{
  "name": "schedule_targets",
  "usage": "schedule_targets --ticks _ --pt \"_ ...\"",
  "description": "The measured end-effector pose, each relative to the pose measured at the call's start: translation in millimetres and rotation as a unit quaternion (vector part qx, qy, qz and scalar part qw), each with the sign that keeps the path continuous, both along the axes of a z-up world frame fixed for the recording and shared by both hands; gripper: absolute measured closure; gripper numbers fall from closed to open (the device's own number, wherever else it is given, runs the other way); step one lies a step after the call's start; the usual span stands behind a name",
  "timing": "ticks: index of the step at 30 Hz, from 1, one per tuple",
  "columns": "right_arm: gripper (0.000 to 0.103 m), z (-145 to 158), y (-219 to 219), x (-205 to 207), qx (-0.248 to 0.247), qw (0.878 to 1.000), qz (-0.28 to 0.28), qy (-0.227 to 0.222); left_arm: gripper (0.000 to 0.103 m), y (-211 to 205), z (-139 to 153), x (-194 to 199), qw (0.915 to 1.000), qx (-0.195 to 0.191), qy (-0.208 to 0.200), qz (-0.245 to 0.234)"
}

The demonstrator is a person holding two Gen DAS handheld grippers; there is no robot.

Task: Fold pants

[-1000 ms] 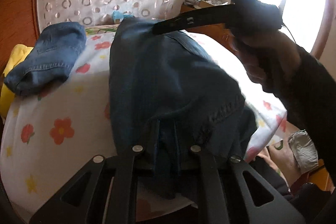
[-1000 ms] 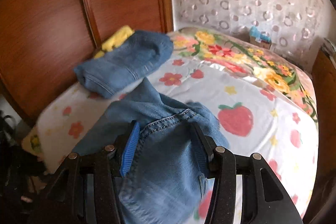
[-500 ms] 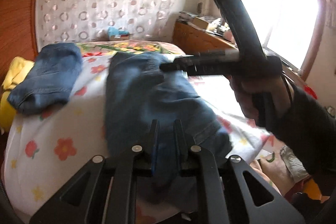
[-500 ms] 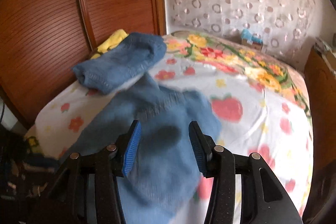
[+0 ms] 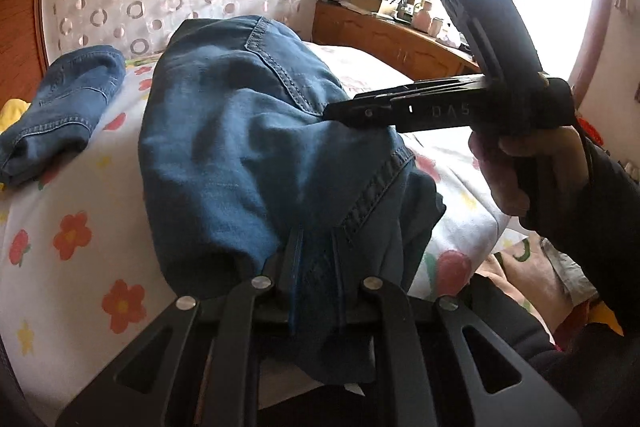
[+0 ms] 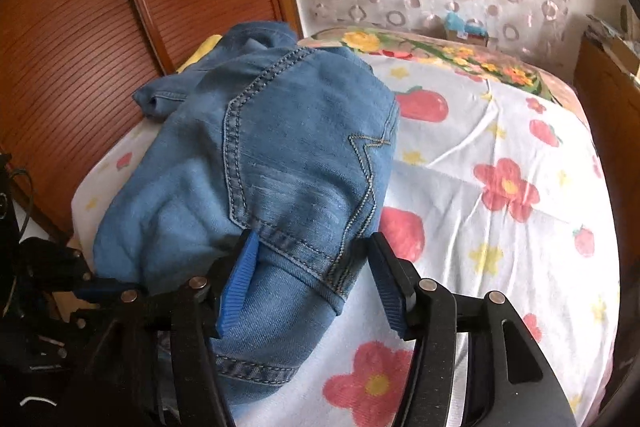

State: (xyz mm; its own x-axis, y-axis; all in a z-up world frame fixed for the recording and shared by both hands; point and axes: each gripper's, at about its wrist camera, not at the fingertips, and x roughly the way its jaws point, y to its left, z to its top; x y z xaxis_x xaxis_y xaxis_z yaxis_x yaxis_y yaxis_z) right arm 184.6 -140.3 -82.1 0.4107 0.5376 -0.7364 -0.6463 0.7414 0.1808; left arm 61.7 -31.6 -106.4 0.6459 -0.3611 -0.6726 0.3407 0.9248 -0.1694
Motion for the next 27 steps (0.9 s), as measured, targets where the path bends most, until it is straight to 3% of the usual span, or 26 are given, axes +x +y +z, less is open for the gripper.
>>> schedule_targets --ticks 3,8,10,14,27 --pt "0.046 6 -5 -5 0.004 1.0 0.005 -0.004 0.092 4 8 -1 1.0 -0.005 -0.001 0.002" --pt "0.046 26 -11 2 0.011 1.0 0.004 -0.026 0.092 15 38 -1 0.9992 -0.013 -0.036 0.01" --pt "0.04 34 -10 12 0.015 0.999 -0.001 -0.032 0.092 22 51 9 0.9988 -0.012 -0.045 0.013" --pt "0.038 39 -5 34 0.027 0.999 -0.002 -0.033 0.08 40 70 44 0.9979 -0.01 -0.059 0.023" --pt "0.037 15 13 66 0.031 0.999 0.025 -0.014 0.078 68 68 168 0.999 -0.004 -0.022 0.04"
